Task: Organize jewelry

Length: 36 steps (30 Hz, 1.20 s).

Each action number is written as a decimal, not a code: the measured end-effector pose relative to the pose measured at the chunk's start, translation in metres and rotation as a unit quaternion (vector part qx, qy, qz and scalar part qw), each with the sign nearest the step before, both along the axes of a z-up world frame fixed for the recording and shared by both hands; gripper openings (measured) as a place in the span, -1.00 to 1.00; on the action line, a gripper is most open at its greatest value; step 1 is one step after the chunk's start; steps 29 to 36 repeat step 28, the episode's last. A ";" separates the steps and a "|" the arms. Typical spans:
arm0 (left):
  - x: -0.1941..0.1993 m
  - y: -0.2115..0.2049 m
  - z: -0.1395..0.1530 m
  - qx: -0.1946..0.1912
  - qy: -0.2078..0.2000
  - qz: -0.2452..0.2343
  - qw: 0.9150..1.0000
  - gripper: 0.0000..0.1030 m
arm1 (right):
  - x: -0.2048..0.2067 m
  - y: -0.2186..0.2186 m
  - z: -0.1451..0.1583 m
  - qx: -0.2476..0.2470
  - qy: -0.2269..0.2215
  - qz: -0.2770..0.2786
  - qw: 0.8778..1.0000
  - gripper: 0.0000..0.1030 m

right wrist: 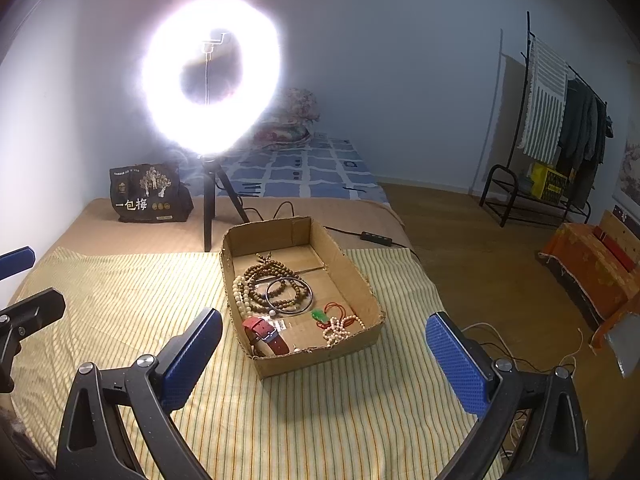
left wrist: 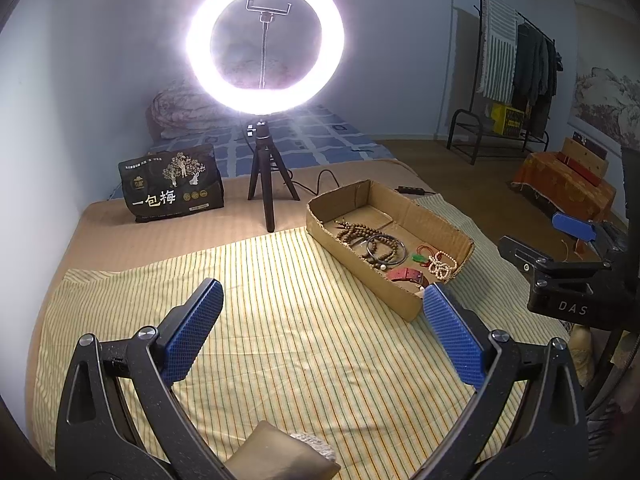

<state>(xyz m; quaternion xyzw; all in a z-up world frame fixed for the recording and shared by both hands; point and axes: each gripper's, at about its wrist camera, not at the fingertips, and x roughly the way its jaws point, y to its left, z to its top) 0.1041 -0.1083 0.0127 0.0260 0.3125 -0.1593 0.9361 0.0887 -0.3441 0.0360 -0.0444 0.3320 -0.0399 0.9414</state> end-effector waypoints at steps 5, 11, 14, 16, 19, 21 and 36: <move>0.000 0.000 0.000 0.001 -0.001 0.000 1.000 0.98 | 0.000 0.000 0.000 0.001 0.002 0.001 1.000 0.99; 0.000 0.000 0.000 0.000 -0.001 0.000 1.000 0.98 | 0.000 0.000 -0.001 0.000 0.004 0.001 1.000 0.99; 0.000 0.000 0.000 0.001 -0.001 0.001 1.000 0.98 | 0.000 0.000 -0.001 0.000 0.004 0.001 1.000 0.99; 0.000 0.000 0.001 0.000 -0.001 0.001 1.000 0.98 | 0.000 0.000 -0.002 -0.001 0.005 0.002 1.000 0.99; 0.003 0.002 0.001 0.000 -0.001 0.005 1.000 0.98 | 0.000 0.000 -0.003 -0.002 0.007 0.004 1.000 0.99; 0.003 0.004 0.001 0.000 -0.001 0.007 1.000 0.98 | 0.001 0.000 -0.004 -0.004 0.008 0.005 1.000 0.99; 0.002 0.006 0.002 0.009 -0.018 0.013 1.000 0.98 | 0.002 -0.001 -0.006 -0.004 0.013 0.003 1.000 0.99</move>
